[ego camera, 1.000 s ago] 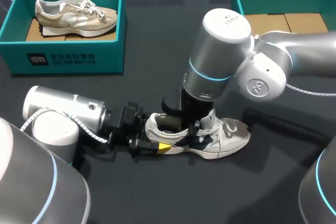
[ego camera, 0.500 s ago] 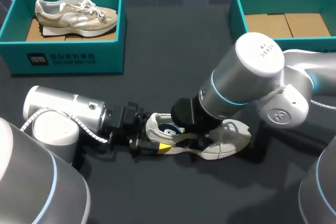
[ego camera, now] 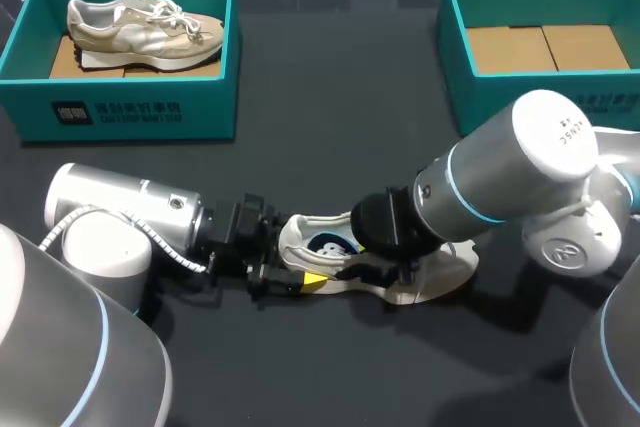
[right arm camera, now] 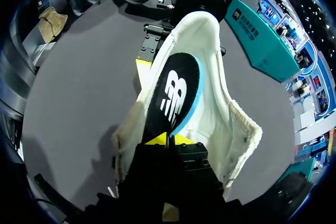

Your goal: Take the shoe out of the shoebox, open the shoe tongue, remove and reinsert the insole, then place the shoe into the shoebox

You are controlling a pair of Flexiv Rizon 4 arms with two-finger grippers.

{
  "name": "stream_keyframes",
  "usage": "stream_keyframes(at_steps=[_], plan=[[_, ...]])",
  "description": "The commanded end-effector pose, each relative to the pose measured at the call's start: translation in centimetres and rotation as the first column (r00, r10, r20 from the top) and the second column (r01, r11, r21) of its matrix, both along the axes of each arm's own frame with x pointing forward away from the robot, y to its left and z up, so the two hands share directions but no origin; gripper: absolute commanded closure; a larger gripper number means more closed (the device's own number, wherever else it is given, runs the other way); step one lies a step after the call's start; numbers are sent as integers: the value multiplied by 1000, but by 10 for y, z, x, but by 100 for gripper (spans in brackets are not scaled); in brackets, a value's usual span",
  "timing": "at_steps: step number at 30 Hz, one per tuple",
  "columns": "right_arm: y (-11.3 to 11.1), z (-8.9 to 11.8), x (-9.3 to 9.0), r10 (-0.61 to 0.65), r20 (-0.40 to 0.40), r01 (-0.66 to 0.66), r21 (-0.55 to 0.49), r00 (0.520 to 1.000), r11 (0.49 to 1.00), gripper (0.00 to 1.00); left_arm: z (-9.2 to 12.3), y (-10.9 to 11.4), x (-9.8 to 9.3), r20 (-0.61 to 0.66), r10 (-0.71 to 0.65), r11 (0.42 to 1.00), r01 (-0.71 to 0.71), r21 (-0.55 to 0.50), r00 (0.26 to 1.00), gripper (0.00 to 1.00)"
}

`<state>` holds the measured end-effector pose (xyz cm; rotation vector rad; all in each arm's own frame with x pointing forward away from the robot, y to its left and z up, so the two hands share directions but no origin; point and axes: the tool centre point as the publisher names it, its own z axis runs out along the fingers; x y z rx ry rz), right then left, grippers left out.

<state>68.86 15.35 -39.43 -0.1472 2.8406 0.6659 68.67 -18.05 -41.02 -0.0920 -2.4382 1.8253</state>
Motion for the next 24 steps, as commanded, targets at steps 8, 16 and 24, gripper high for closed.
stream_keyframes(at_steps=[8,16,24], plan=[[-22,3,1,36,38,-39,63,999,997,100,-3,-1,-2,0,1,1000,-1,3,1000,100],[-25,12,8,77,101,-86,87,992,993,100,-3,-1,-2,0,1,1000,-1,3,1000,100],[-27,22,12,133,185,-158,131,974,979,100,-3,-1,-2,0,1,1000,-1,3,1000,100]])
